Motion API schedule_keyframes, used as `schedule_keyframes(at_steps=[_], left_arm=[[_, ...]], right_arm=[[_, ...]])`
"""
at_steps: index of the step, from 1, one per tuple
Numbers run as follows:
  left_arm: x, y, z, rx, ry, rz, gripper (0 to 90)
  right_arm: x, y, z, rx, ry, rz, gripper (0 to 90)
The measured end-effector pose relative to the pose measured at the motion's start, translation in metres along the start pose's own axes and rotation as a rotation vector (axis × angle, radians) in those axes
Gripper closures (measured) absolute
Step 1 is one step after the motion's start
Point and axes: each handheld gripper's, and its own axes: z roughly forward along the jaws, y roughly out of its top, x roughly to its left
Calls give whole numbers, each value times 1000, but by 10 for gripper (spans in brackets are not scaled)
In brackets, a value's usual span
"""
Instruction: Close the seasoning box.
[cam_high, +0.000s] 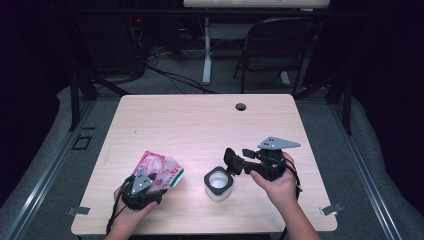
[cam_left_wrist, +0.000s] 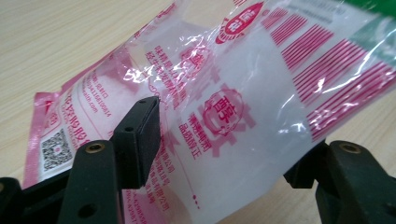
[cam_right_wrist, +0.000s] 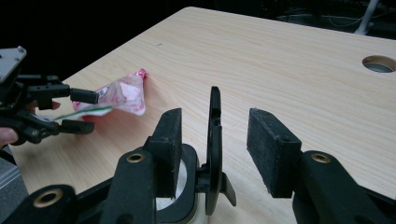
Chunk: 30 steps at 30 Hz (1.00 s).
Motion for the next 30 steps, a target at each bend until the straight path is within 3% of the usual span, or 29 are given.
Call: schedule_keyframes(at_steps=[5, 15, 22, 30], left_arm=[[-10, -1, 4, 21, 0, 58, 384], [-22, 2, 3, 3, -25, 62, 358], [-35, 8, -2, -19, -57, 84, 357], [-41, 8, -3, -15, -80, 68, 357]], right_arm=[[0, -1, -1, -3, -4, -3, 544], [1, -4, 3, 20, -4, -13, 549], [4, -5, 5, 30, 3, -27, 631], [7, -6, 8, 55, -3, -52, 692]])
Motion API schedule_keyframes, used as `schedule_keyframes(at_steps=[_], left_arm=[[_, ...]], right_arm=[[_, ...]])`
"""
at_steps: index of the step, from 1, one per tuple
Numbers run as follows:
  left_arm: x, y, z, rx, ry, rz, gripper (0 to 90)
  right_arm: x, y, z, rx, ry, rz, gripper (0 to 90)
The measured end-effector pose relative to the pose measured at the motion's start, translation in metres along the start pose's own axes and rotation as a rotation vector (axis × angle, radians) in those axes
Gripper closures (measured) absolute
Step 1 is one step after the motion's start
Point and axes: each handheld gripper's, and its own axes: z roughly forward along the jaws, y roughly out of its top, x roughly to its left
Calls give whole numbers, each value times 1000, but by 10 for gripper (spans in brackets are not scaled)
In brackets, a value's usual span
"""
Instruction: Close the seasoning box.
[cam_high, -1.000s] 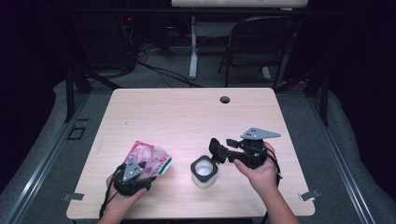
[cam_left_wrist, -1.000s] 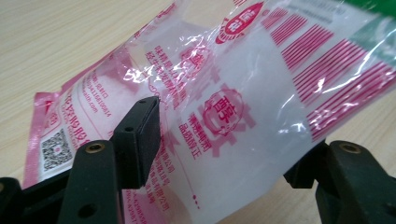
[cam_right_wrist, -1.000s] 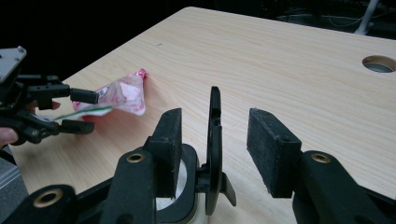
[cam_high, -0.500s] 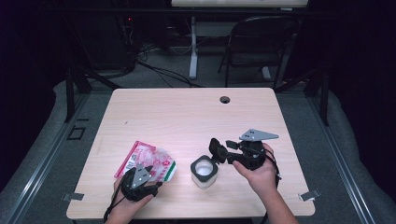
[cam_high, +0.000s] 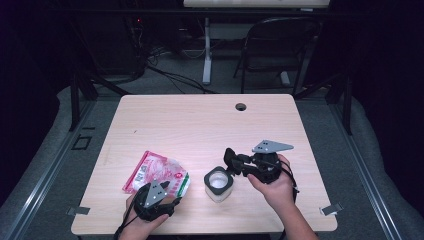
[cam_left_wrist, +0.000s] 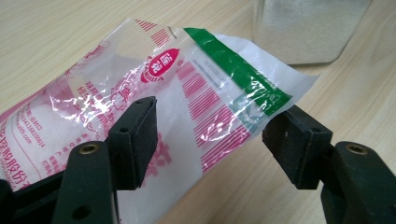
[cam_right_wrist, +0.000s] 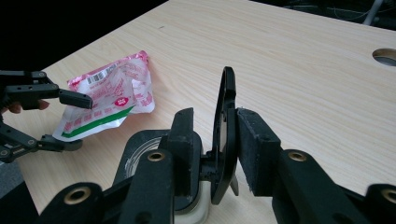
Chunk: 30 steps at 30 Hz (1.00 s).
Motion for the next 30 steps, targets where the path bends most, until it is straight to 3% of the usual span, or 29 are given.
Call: schedule_keyframes(at_steps=[12, 22, 25, 30], left_arm=[[-11, 6, -2, -41, -55, 11, 356], [-11, 14, -9, -63, -44, 16, 357], [-10, 15, -11, -72, -28, 35, 357], [-6, 14, -14, -83, -26, 6, 360]], right_arm=[[1, -1, 0, -10, -22, -15, 788], [8, 0, 1, -7, -57, -59, 836], [10, 0, 1, -8, -57, -64, 835], [17, 1, 2, -1, -41, -79, 820]])
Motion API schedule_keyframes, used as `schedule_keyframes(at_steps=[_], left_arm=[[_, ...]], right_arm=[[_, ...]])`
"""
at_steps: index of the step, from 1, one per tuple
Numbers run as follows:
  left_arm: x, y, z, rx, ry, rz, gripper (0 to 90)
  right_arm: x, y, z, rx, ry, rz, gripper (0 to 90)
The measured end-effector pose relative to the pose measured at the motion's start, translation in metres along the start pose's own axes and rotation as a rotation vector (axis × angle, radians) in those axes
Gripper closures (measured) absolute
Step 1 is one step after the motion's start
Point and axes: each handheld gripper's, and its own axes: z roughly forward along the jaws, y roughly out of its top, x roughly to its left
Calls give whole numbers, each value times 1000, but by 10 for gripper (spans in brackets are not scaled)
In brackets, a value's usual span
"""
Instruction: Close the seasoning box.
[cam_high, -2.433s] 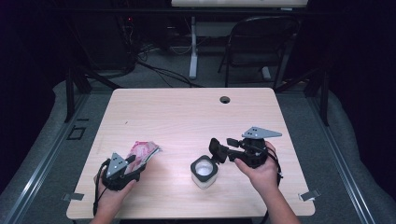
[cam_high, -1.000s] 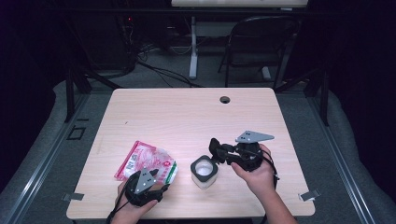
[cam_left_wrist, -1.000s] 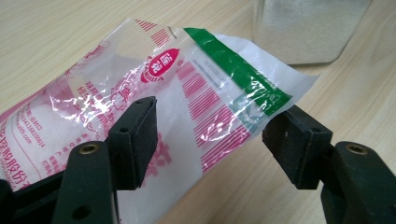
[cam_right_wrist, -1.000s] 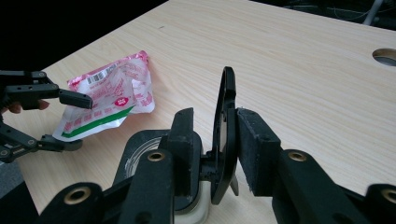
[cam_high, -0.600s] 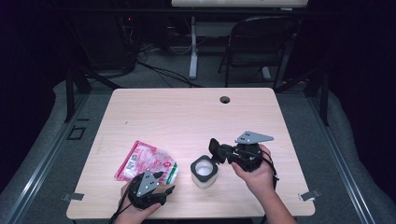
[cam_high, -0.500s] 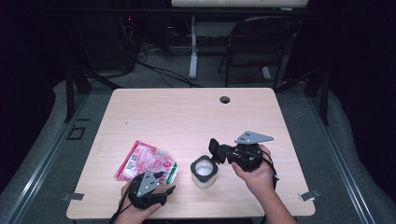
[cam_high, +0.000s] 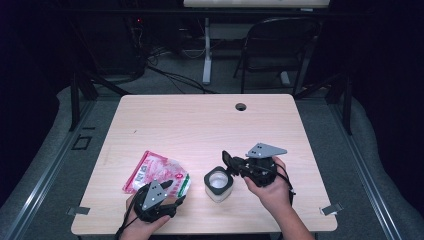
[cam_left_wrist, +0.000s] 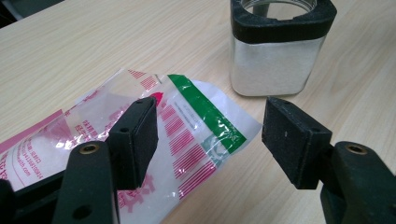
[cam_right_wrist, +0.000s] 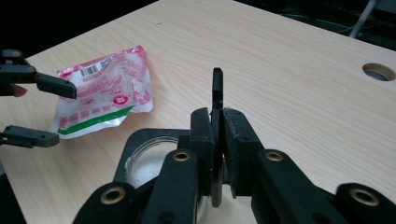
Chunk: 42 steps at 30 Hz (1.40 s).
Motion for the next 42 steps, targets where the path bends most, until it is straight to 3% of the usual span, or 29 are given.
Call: schedule_keyframes(at_steps=[18, 25, 42], left_arm=[[7, 6, -14, -35, 11, -34, 364], [13, 6, -20, -60, 35, -46, 370], [24, 0, -23, -48, 67, -79, 382]], right_arm=[[13, -2, 6, 7, 15, -41, 766], [18, -3, 9, 13, 19, -56, 743], [23, -4, 11, 19, 23, -62, 717]])
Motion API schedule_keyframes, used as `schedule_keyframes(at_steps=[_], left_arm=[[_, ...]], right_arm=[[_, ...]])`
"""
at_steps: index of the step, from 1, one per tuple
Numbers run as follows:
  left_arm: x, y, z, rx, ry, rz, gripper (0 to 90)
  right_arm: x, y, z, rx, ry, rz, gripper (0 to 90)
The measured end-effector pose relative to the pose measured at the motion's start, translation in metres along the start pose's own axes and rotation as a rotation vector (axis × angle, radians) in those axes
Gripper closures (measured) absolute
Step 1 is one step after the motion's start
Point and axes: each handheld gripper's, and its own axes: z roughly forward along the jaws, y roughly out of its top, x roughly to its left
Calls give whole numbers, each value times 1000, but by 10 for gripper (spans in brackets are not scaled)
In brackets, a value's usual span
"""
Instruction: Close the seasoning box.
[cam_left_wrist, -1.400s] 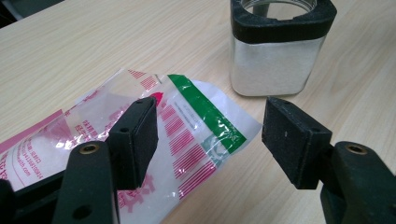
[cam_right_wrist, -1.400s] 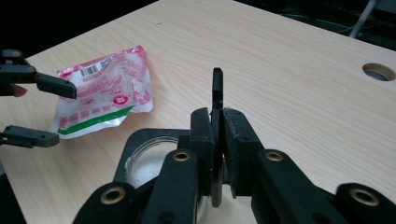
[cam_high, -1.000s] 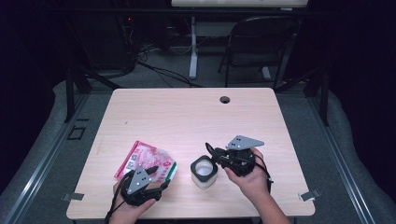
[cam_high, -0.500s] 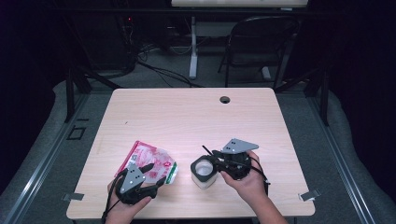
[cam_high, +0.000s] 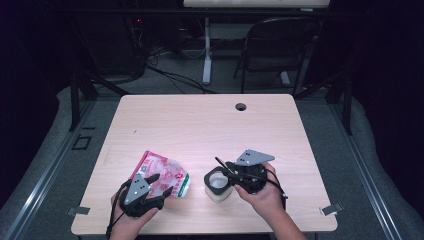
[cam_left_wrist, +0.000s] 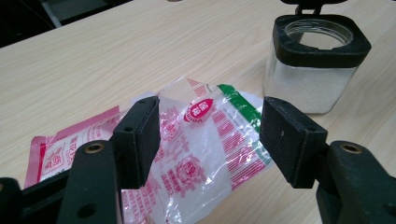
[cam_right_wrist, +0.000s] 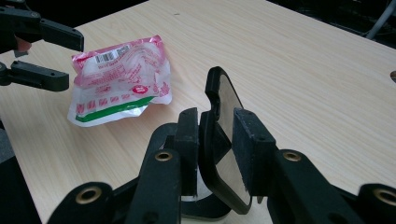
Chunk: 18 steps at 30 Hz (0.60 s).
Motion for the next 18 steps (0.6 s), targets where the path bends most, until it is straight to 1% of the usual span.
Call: schedule_keyframes(at_steps=[4, 9, 15, 16, 18], left_arm=[[0, -1, 1, 4, -1, 3, 382], [1, -3, 2, 12, 1, -6, 384], [3, -4, 2, 13, 7, -10, 385], [3, -4, 2, 15, 7, -5, 385], [3, -5, 2, 11, 10, -12, 385]], right_arm=[[1, 0, 1, 2, 0, 1, 707], [3, 0, 3, 10, 10, -4, 685], [6, 0, 6, 20, 10, -18, 664], [8, -1, 7, 23, 11, -22, 654], [9, -2, 8, 22, 10, -27, 645]])
